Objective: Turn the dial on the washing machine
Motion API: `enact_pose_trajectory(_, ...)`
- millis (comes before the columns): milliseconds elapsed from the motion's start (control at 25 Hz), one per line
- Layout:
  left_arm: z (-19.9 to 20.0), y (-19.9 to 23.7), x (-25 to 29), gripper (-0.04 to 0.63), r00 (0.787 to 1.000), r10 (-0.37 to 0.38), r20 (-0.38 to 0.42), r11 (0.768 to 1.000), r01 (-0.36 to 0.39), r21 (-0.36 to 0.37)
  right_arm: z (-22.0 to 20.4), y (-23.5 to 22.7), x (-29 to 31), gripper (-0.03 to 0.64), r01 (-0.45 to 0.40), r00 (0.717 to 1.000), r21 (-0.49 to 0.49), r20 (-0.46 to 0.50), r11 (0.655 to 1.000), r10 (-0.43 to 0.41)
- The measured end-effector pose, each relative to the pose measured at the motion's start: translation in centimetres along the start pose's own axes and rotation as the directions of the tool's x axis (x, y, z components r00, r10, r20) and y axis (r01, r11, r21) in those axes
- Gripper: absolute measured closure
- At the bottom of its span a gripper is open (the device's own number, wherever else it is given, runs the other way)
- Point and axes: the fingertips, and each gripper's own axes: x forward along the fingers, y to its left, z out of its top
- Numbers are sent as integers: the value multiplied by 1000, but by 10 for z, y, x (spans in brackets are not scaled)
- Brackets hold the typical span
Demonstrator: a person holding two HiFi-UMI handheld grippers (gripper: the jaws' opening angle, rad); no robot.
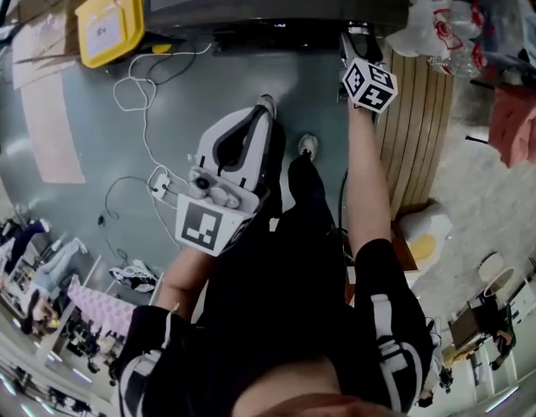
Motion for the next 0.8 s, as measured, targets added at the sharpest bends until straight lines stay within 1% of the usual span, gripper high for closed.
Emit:
enact_pose_trajectory(40,-1,-1,1,572,1000,-1,-2,1000,1,-3,0,1,0,314,-18,1000,12,5,1000,18)
enact_pose_trajectory(80,-1,-2,1,573,1000,-2,-2,1000,2,-5,1,1,0,313,-51,999,48,15,998,50)
enact_pose_trajectory(120,0,-2,1,572,1000,-3,0,1000,3,-6,2,2,-1,296,-91,996,94,29,991,89)
enact_pose_trajectory(200,0,-2,-1,572,1000,-6,4,1000,6,-10,4,2,-3,291,-159,987,180,54,971,152)
enact_pose_trajectory(240,-1,-2,-2,572,1000,-6,6,1000,6,-12,4,1,-3,291,-178,984,212,62,961,169)
enact_pose_trajectory(320,-2,-2,-3,572,1000,-8,8,1000,8,-15,4,-3,-2,301,-187,982,252,70,950,174)
enact_pose_trajectory(360,-2,-2,-4,573,1000,-8,9,1000,8,-15,3,-5,-2,325,-181,983,259,71,949,169)
enact_pose_trajectory(400,-3,-3,-4,573,1000,-7,8,1000,7,-16,3,-6,-2,327,-172,985,254,68,952,159)
enact_pose_trajectory(440,-3,-3,-4,572,1000,-4,8,1000,5,-16,3,-6,-2,327,-152,988,228,59,962,142)
enact_pose_trajectory(480,-3,-2,-4,572,1000,-1,7,1000,1,-14,4,-5,-2,328,-114,993,168,43,979,108)
enact_pose_trajectory(520,-4,0,-4,573,1000,2,7,1000,-2,-12,4,-2,-1,328,-60,998,76,23,995,59)
enact_pose_trajectory(560,-5,1,-4,572,1000,6,5,1000,-6,-11,4,0,0,328,-3,1000,-26,7,1000,3)
enact_pose_trajectory(600,-6,2,-3,572,1000,8,3,1000,-8,-10,4,2,0,328,41,999,-108,0,993,-42)
enact_pose_trajectory(640,-7,3,-3,572,1000,9,1,1000,-9,-12,4,4,1,328,65,998,-156,-2,986,-66)
enact_pose_trajectory(720,-9,3,-3,572,1000,10,0,1000,-10,-14,3,4,2,325,68,997,-182,-8,981,-70)
enact_pose_trajectory(800,-8,2,-6,572,1000,11,5,1000,-11,-12,1,6,0,302,48,998,-172,-27,984,-53)
